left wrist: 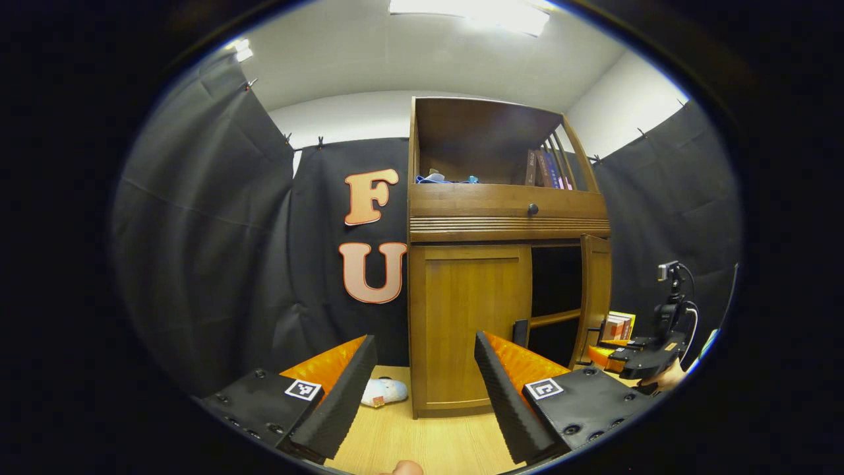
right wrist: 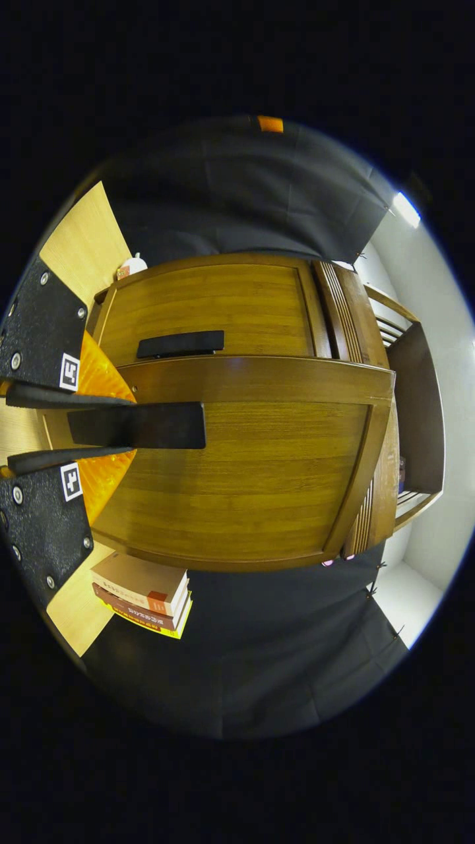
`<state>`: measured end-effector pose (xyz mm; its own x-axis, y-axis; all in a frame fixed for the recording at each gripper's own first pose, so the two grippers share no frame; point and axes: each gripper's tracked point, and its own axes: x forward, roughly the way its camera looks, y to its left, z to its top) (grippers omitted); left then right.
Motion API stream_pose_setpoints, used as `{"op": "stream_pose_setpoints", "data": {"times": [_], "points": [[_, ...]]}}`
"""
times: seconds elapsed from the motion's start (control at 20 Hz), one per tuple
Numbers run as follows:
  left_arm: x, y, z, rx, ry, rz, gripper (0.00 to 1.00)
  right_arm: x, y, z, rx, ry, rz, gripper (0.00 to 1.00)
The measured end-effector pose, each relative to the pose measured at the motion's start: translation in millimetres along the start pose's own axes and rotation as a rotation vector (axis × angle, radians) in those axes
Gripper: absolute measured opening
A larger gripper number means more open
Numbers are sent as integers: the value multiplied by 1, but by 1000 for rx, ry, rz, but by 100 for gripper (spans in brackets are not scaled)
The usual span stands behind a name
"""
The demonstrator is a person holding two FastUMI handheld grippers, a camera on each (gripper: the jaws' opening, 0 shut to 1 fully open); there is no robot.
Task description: Open the right door of the double-door shoe cabinet with the right hand, and open the left door with the left hand.
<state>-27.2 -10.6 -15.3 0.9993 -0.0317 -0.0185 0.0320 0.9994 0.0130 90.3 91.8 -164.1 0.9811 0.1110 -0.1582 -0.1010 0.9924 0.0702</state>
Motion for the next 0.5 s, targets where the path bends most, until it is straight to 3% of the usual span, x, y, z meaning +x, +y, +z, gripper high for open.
{"op": "stream_pose_setpoints", "data": {"times": [0.2,0.25,0.3,0.45,0.5], "points": [[3,-12,-3,-7,9,-13,96,-24,-18,0,-5,1,-10,25],[4,-15,-5,-7,13,-15,98,-29,-21,0,-11,1,-15,31],[5,-19,-6,-9,17,-18,98,-33,-26,1,-14,-3,-20,25],[5,-32,-9,-19,22,-42,96,-47,-38,1,-33,-11,-46,25],[6,-38,-10,-20,25,-49,96,-53,-44,2,-44,-15,-56,20]]}}
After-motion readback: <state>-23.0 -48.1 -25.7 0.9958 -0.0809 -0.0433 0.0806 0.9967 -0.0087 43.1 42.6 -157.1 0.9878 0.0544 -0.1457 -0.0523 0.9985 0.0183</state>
